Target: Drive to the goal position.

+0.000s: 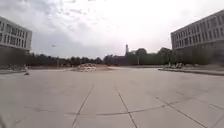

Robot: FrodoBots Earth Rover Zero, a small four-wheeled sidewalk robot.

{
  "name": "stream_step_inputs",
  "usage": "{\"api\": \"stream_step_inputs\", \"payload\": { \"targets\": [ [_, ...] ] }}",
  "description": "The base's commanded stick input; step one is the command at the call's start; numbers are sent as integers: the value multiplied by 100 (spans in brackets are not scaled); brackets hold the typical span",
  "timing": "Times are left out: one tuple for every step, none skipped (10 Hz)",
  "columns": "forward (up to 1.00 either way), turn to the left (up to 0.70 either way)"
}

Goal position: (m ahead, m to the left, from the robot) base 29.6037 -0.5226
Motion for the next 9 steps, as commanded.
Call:
{"api": "stream_step_inputs", "payload": {
  "targets": [
    [70,0],
    [70,0],
    [70,0],
    [70,0],
    [70,0],
    [70,0],
    [70,0],
    [70,0],
    [70,0]
  ]
}}
